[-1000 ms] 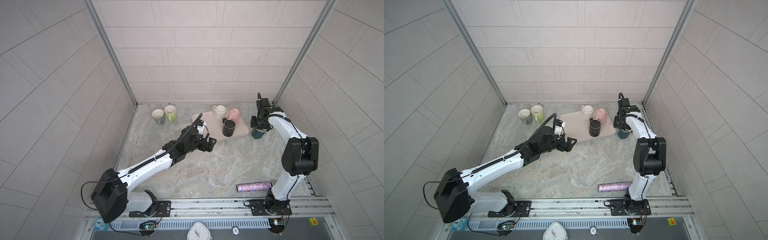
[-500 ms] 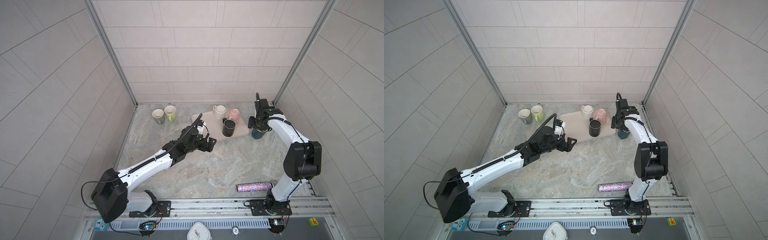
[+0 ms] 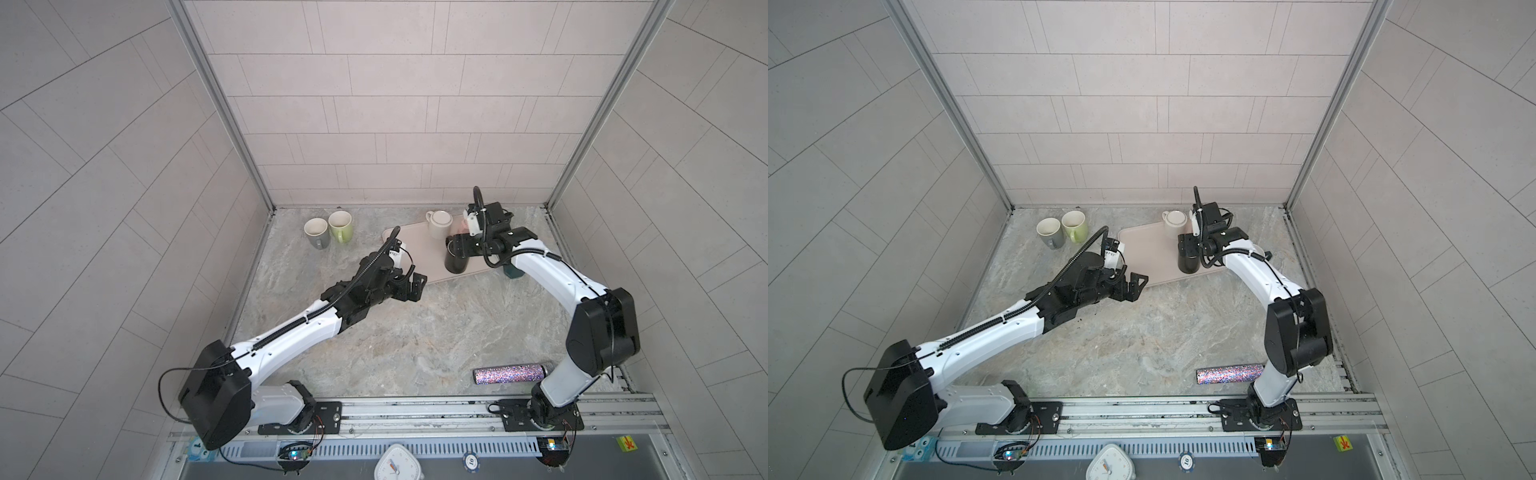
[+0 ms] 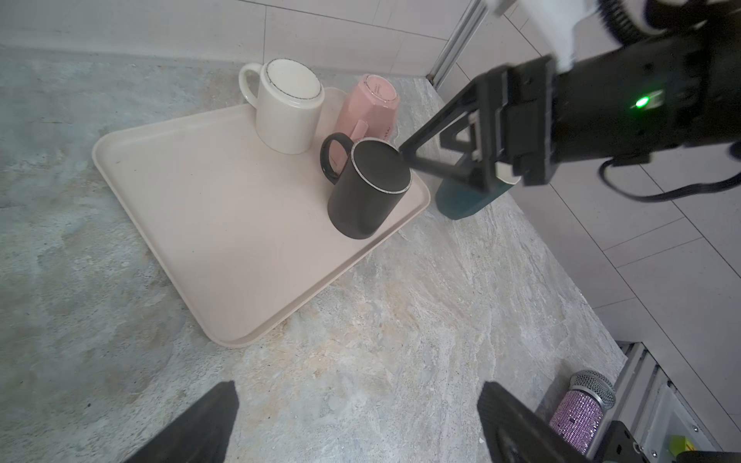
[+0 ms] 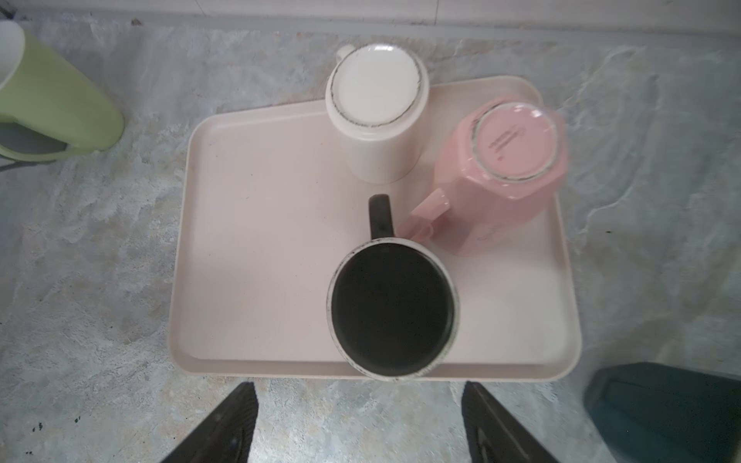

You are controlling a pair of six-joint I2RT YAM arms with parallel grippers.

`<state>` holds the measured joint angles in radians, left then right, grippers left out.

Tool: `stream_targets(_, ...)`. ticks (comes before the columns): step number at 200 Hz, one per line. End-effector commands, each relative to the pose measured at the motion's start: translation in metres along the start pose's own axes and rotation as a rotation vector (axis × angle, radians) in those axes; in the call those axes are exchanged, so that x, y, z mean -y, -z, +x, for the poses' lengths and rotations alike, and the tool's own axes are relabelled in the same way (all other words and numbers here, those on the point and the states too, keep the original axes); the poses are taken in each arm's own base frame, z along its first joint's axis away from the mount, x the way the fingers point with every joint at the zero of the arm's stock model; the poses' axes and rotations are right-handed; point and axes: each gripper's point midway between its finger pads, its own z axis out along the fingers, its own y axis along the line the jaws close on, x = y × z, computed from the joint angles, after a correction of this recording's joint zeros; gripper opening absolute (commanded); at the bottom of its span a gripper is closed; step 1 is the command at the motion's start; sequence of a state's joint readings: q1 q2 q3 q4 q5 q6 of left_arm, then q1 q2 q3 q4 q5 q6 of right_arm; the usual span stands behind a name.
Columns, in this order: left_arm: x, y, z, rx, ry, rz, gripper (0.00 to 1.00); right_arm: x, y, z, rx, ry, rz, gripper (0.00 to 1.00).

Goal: Turn the mug right side up
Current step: Rotate the mug on the tray.

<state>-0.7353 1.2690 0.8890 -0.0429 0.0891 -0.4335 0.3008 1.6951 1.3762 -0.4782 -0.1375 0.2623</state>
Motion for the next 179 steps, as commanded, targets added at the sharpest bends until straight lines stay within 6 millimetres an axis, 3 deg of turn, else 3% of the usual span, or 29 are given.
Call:
stream_targets(1,-0.012,0.014,-0.004,0.037,0.003,-0.054,1.0,0.002,-0.011,-0.014,0.04,0.021,0.047,0.84)
stream_targets(37,-0.017,0.018,-0.001,0.044,-0.002,-0.071,1.0,0.011,-0.031,-0.009,-0.015,0.065,0.136,0.85)
stream_targets(83,-0.022,0.007,0.003,0.025,-0.003,-0.086,1.0,0.023,-0.05,0.0,-0.063,0.09,0.215,0.85)
stream_targets(179,-0.037,-0.008,0.008,0.001,0.023,-0.11,1.0,0.012,-0.078,0.003,-0.172,0.129,0.162,0.84)
